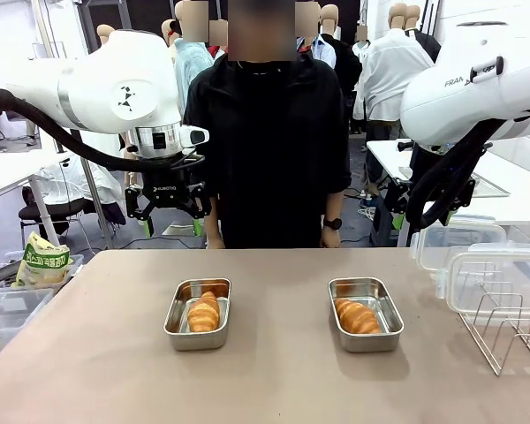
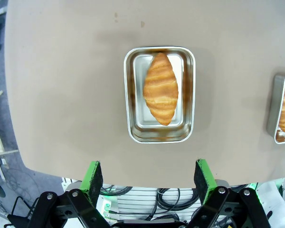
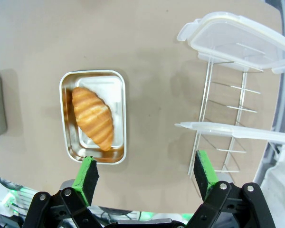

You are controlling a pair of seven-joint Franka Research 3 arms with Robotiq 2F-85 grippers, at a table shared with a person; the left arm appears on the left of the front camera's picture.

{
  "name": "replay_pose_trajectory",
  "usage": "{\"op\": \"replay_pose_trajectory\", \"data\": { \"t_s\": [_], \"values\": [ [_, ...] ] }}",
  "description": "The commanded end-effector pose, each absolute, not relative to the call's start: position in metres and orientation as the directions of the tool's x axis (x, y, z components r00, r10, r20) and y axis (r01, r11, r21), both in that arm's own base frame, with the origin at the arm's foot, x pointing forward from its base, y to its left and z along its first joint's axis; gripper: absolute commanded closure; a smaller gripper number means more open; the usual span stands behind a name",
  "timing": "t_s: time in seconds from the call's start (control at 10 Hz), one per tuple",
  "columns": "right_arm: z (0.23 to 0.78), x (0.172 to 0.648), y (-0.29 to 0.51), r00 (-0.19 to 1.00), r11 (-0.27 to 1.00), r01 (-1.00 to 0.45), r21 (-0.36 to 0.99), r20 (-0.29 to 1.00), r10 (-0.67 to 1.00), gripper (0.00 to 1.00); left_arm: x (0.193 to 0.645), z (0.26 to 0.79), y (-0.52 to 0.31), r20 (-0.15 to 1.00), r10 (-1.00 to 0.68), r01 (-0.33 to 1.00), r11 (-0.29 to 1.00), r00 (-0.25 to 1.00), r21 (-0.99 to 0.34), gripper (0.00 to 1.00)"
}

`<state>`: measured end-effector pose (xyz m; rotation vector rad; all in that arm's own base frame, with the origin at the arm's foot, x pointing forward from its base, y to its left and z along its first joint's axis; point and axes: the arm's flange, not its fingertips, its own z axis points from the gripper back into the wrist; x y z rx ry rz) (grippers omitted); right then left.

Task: Place the bread in airtight containers.
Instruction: Pick up one Airtight Container lid and hand it to the human.

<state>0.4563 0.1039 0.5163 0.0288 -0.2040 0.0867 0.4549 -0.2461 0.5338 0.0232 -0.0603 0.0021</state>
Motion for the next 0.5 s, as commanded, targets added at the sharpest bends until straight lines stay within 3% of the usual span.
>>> {"op": "replay_pose_trajectory", "data": {
  "t_s": [0.0,0.3,0.4],
  "values": [
    [0.516,0.456,0.104,0.977,0.997,-0.078,0.004,0.201,0.076,0.0,0.455,0.536,-0.245,0.072,-0.003,0.0,0.999,0.997,0.039,0.0],
    [0.516,0.456,0.104,0.976,0.996,-0.089,0.02,0.204,0.083,0.0,0.455,0.536,-0.245,0.072,-0.003,0.0,0.999,0.997,0.039,0.0],
    [0.524,0.459,0.087,0.967,0.983,-0.18,0.02,0.189,0.173,0.0,0.455,0.536,-0.245,0.072,-0.003,0.0,0.999,0.997,0.039,0.0]
  ]
}}
